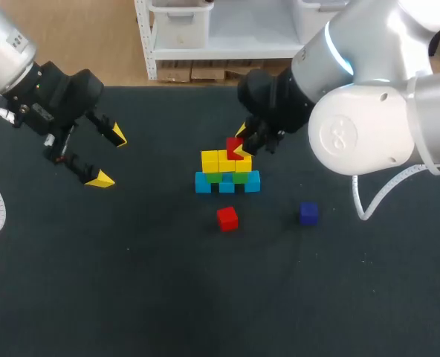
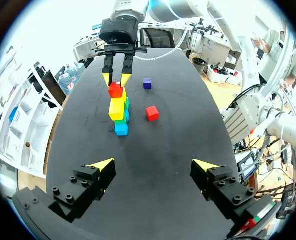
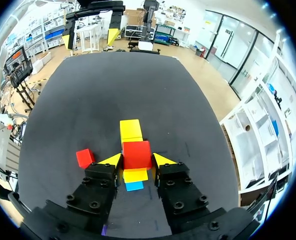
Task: Place the blue cubes, place green cubes on the blue cubes, place the yellow cubes on the green cubes, then place the red cubes on the yellow cubes, and place purple cube on the red cubes.
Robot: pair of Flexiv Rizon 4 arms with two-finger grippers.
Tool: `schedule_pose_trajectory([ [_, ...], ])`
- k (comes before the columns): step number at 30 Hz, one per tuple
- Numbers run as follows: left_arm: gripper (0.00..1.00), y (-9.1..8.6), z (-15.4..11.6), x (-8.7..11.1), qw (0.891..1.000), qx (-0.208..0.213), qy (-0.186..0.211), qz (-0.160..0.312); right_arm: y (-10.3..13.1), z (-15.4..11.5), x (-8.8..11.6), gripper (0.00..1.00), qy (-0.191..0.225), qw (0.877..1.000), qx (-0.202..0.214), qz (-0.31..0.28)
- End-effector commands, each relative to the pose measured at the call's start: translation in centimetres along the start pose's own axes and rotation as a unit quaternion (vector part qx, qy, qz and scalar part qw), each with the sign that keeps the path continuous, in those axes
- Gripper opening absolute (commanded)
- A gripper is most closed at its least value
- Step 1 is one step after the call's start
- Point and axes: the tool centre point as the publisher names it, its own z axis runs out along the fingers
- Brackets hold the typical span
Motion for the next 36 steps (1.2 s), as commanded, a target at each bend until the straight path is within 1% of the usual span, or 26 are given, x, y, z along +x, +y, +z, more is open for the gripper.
schedule_pose_trajectory([
  [1,1.0,-0.1,0.0,0.1,1.0,-0.001,-0.002,0.002,-0.1,0.0,0.0,0.2,-0.001,1.0,-0.001,0.0],
  [2,1.0,-0.1,0.0,0.1,1.0,-0.001,-0.002,0.002,-0.1,0.0,0.0,0.23,-0.001,1.0,-0.002,0.0],
  [6,1.0,-0.1,0.0,0.1,1.0,-0.001,-0.002,0.002,-0.1,0.1,0.1,0.29,-0.001,1.0,-0.003,0.001],
  [11,1.0,-0.1,0.0,0.1,1.0,-0.001,-0.002,0.002,0.0,0.1,0.1,0.3,-0.002,1.0,-0.004,0.0],
  [14,1.0,-0.1,0.0,0.1,1.0,-0.001,-0.002,0.002,0.0,0.1,0.1,0.36,-0.002,1.0,-0.005,0.0],
  [24,1.0,-0.1,0.0,0.1,1.0,-0.001,-0.002,0.002,0.0,0.2,0.1,0.48,-0.003,1.0,-0.006,0.0],
  [26,1.0,-0.1,0.0,0.1,1.0,-0.001,-0.002,0.002,0.0,0.2,0.2,0.49,-0.003,1.0,-0.006,0.001],
  [27,1.0,-0.1,0.0,0.1,1.0,-0.001,-0.002,0.002,0.0,0.2,0.2,0.55,-0.004,1.0,-0.006,0.001],
  [30,1.0,-0.1,0.0,0.1,1.0,-0.001,-0.002,0.002,0.0,0.1,0.2,0.99,-0.005,1.0,-0.007,0.002],
  [36,1.0,-0.1,0.0,0.1,1.0,-0.001,-0.002,0.002,0.0,-1.2,0.3,1.0,-0.009,1.0,-0.003,0.001],
])
